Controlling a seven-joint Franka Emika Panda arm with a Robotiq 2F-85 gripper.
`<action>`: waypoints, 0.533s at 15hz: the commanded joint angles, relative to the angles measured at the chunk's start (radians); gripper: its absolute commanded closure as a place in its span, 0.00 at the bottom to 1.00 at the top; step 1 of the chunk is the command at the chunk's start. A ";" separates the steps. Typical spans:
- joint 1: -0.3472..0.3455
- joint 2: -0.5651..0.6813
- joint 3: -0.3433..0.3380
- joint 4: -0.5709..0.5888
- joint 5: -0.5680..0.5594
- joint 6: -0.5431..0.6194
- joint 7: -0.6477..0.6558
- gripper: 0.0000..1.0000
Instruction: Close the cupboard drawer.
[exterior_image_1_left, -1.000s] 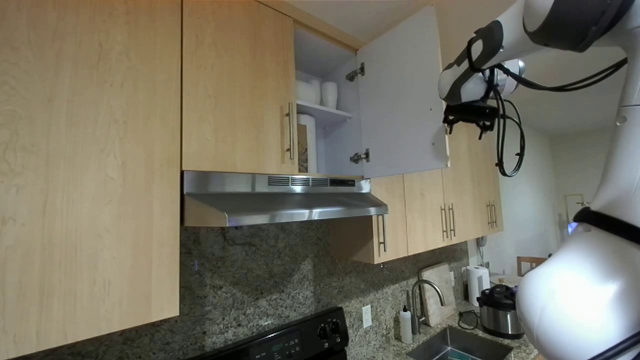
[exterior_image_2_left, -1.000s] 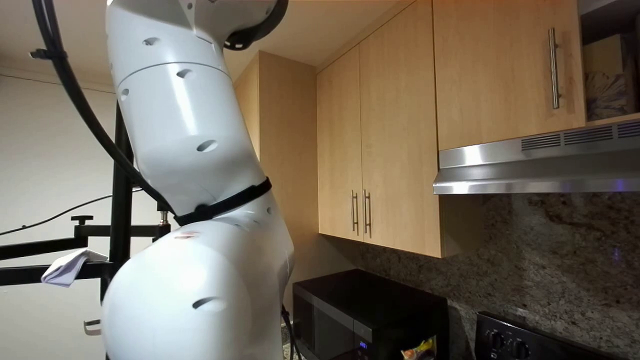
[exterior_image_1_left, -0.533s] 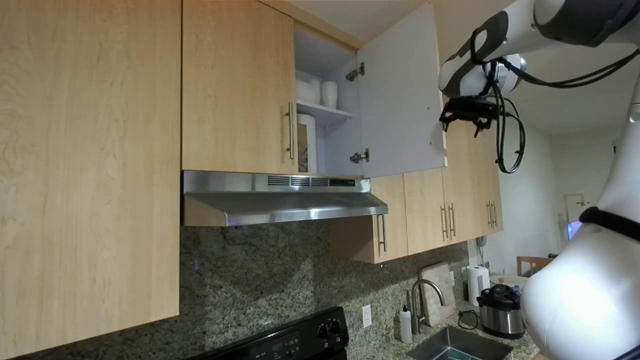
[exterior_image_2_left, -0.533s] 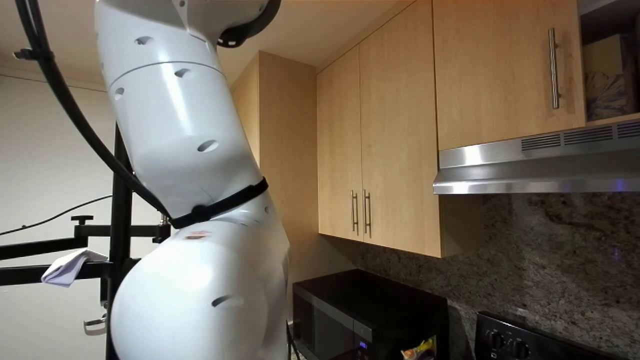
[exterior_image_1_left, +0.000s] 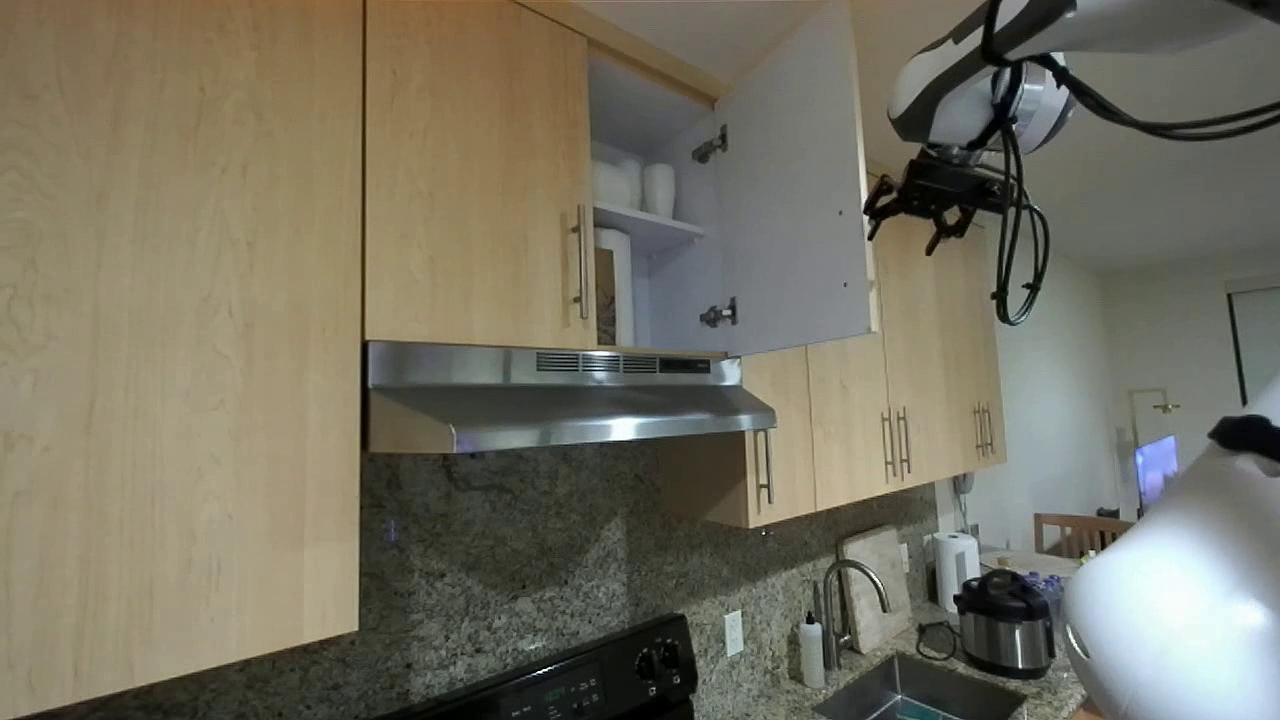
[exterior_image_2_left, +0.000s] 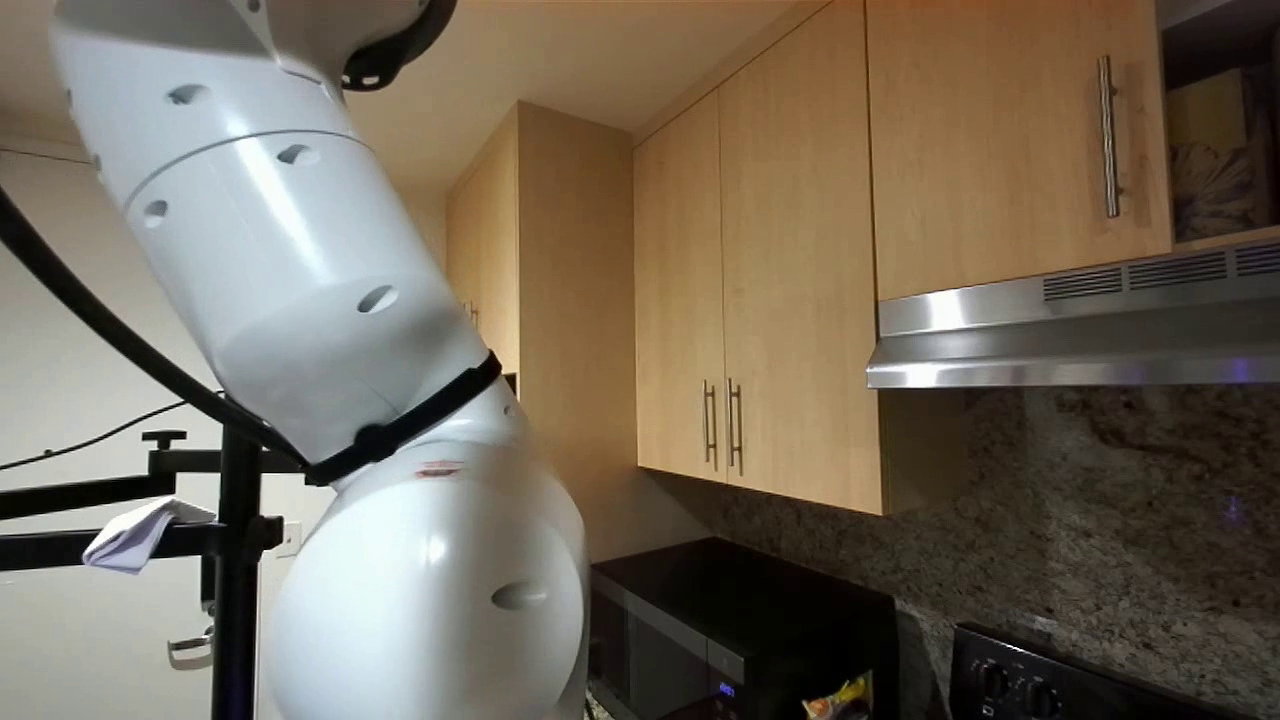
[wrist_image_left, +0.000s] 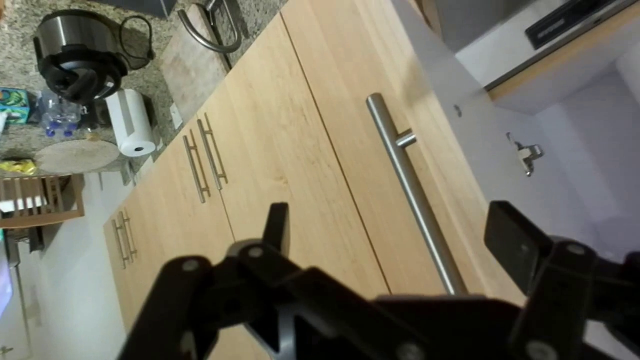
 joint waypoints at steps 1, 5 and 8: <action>0.029 -0.039 0.005 -0.034 0.020 -0.053 -0.069 0.00; 0.003 -0.026 0.032 -0.042 -0.011 -0.020 -0.020 0.00; -0.116 0.023 0.086 -0.029 -0.094 0.046 0.154 0.00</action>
